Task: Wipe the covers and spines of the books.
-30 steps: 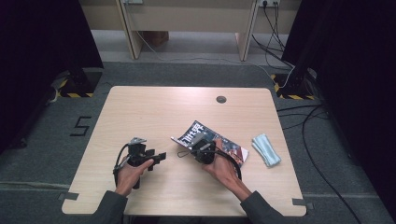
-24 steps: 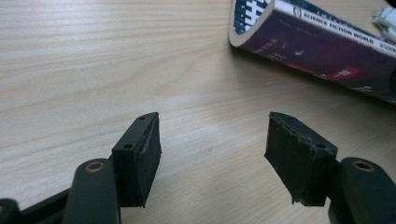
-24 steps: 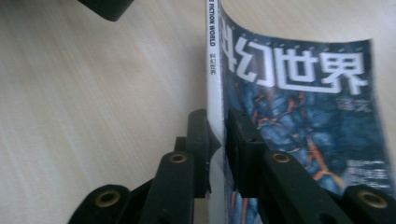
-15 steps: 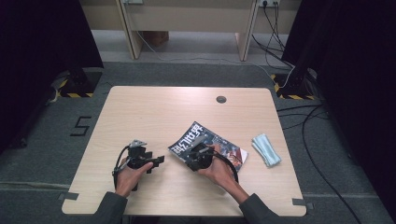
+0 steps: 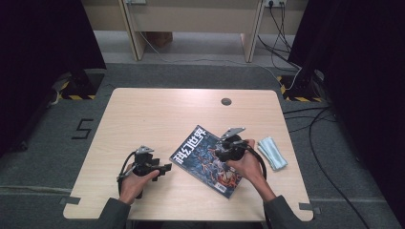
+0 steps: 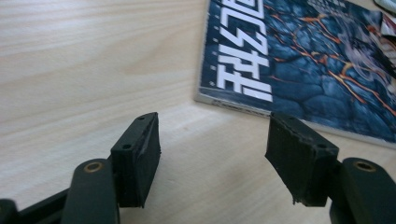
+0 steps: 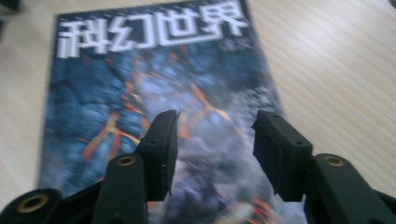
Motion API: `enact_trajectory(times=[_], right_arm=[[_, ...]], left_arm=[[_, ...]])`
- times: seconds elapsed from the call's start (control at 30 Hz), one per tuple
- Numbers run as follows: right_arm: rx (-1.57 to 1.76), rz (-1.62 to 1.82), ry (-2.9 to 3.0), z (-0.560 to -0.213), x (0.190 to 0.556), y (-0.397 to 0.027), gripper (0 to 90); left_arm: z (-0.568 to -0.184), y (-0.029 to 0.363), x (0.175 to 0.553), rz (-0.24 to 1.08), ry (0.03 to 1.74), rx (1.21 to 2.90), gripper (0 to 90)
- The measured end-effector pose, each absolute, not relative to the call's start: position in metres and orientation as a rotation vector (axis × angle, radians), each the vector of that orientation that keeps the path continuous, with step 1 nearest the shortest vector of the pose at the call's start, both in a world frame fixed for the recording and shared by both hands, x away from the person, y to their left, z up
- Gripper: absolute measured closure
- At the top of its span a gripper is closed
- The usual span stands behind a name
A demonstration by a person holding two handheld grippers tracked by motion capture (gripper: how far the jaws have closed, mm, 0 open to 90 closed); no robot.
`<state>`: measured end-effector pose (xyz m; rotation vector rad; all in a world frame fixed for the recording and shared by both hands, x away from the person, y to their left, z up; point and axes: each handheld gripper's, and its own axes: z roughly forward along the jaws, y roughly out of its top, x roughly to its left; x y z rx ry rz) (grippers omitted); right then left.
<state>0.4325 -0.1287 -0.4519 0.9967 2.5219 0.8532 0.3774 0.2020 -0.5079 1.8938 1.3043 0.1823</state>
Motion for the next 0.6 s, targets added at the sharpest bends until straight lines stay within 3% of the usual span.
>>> enact_trajectory(times=[0.33, 0.6], right_arm=[[1.218, 0.827, 2.468, -0.472, 0.448, -0.177, 37.9], [1.352, 0.843, 2.532, -0.49, 0.453, -0.187, 36.7]], left_arm=[[-0.51, 0.182, 0.373, 0.101, 1.247, 1.915, 35.1], [-0.51, 0.165, 0.379, 0.077, 1.225, 1.919, 35.8]])
